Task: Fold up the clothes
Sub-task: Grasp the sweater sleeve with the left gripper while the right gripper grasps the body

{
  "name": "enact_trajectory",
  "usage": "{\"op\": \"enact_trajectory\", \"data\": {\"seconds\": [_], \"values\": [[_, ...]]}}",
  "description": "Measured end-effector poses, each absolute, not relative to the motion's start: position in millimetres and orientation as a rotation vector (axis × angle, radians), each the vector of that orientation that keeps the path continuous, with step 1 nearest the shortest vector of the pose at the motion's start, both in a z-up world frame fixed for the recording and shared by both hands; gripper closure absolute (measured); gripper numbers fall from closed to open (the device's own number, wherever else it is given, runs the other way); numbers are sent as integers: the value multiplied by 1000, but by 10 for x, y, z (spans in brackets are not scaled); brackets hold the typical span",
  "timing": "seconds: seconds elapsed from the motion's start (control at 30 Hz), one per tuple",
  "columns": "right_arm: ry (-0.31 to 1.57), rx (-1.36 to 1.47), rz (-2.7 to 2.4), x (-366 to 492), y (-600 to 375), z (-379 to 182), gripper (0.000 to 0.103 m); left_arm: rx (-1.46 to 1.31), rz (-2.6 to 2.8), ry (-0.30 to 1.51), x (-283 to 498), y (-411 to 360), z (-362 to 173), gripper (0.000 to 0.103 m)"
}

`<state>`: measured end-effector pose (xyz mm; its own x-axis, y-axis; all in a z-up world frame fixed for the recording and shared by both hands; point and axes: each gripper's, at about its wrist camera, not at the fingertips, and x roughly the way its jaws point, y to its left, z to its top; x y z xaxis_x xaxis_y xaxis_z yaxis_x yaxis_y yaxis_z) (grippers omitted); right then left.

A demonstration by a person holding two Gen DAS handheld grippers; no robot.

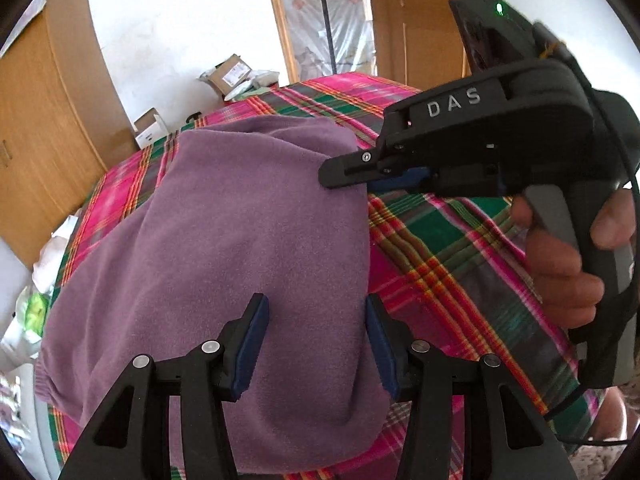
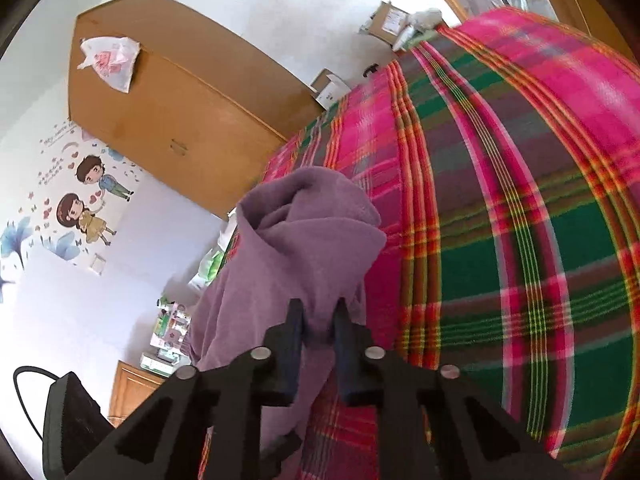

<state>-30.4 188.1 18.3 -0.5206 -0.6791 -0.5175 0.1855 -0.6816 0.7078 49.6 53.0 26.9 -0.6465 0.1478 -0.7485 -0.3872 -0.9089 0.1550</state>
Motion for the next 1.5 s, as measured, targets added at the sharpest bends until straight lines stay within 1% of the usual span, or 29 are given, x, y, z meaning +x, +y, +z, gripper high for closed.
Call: {"op": "enact_trajectory", "data": {"seconds": [0.1,0.27,0.33,0.37,0.43,0.47,0.5,0.57,0.67,0.7,0.77,0.93,1.37,1.43,1.5], "values": [[-782,1072,-2235,-278,1832,276,94,-1129,2572,441,482,531,260,52],[-717,994,-2243,-225,1700,510,95,-1132,2585,429,431,504,251,52],[-701,974,-2235,-233,1639,583,96,-1130,2591,376,407,429,282,54],[-693,965,-2232,-237,1609,619,96,-1127,2593,343,394,384,304,58],[-678,951,-2224,-246,1541,673,96,-1120,2596,277,368,294,346,62],[-669,941,-2222,-259,1502,708,96,-1114,2603,239,358,235,373,67],[-665,935,-2214,-270,1471,732,96,-1106,2610,211,369,186,399,74],[-654,924,-2197,-300,1387,778,96,-1094,2619,172,411,113,441,79],[-622,916,-2178,-346,1242,830,96,-1076,2628,112,391,-24,493,81],[-610,914,-2172,-360,1198,847,96,-1071,2633,96,405,-68,508,84],[-601,918,-2156,-409,1103,841,96,-1064,2645,60,385,-174,538,87],[-579,928,-2114,-532,866,824,96,-1056,2682,-41,327,-466,600,87],[-517,973,-2034,-813,333,704,96,-1060,2789,-183,211,-1012,615,89],[-511,992,-2029,-832,319,650,92,-1076,2798,-196,187,-1078,578,89],[-509,1009,-2020,-844,332,617,92,-1098,2798,-215,154,-1137,525,89]]}}
